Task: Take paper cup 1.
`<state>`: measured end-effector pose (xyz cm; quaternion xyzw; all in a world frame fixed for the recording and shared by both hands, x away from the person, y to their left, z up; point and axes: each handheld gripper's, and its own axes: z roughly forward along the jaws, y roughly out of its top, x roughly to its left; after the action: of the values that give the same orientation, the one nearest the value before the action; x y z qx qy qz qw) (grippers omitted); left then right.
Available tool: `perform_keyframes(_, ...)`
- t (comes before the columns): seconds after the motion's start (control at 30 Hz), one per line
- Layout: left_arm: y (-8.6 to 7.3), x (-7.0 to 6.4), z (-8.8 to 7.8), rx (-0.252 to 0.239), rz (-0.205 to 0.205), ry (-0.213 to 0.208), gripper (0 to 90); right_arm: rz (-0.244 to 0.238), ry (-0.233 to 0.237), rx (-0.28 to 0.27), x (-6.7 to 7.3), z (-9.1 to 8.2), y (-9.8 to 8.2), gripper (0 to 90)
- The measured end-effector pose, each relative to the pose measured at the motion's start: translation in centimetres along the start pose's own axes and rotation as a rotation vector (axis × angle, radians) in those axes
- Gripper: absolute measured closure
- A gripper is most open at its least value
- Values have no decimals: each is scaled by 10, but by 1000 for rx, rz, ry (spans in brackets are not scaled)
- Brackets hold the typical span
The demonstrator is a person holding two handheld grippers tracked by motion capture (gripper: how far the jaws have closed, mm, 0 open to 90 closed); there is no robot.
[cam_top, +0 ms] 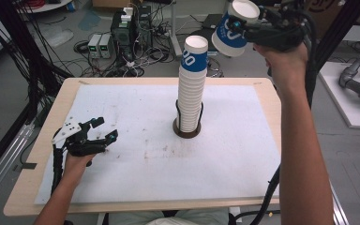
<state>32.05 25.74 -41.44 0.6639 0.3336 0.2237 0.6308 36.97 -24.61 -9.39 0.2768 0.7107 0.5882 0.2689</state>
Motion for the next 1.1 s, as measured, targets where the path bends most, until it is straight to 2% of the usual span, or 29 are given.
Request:
perform_keyframes(0.07,0,-1,1,4,-5,-13,164,-1,-4,1,0,-3,-3,306)
perform_keyframes(0.2,-1,-3,3,5,-7,-31,161,3,-2,6,0,-23,-24,306)
perform_keyframes(0.23,-1,-3,3,7,-9,-35,161,3,-2,6,0,-23,-24,306)
perform_keyframes(0.3,-1,-4,4,7,-1,-44,161,-4,4,25,2,-30,-37,306)
perform_keyframes(0.33,-1,-4,4,7,-1,-44,161,-4,4,25,2,-30,-37,306)
perform_keyframes(0.37,-1,-5,5,8,-3,-48,161,-2,11,37,5,-34,-47,306)
perform_keyframes(0.43,-1,-6,5,7,-6,-49,161,-5,14,39,5,-35,-51,306)
perform_keyframes(0.5,-1,-7,5,6,-6,-56,160,-5,23,49,8,-37,-62,307)
perform_keyframes(0.53,0,-7,5,5,-6,-61,160,1,40,69,10,-36,-73,306)
perform_keyframes(0.57,0,-7,5,3,-4,-59,160,1,40,69,10,-36,-73,306)
perform_keyframes(0.6,0,-8,5,6,-2,-63,160,-6,50,94,14,-35,-84,306)
perform_keyframes(0.63,0,-8,6,5,1,-62,160,-6,50,94,14,-35,-84,306)
perform_keyframes(0.77,0,-10,7,9,5,-65,159,-16,86,119,21,-30,-111,306)
perform_keyframes(0.8,0,-11,7,8,3,-65,160,-11,94,125,22,-28,-118,306)
perform_keyframes(0.83,0,-12,7,7,1,-71,159,-6,114,133,24,-24,-133,306)
perform_keyframes(0.87,0,-12,7,7,1,-74,159,-6,114,133,24,-24,-133,306)
perform_keyframes(0.9,0,-12,8,5,-2,-79,159,8,125,134,26,-22,-145,306)
perform_keyframes(0.93,0,-13,8,2,-6,-83,159,8,125,134,26,-22,-145,306)
perform_keyframes(1.07,1,-15,9,6,-3,-95,159,31,144,143,27,-16,-170,306)
perform_keyframes(1.1,1,-15,9,8,2,-94,160,44,153,152,28,-13,-183,306)
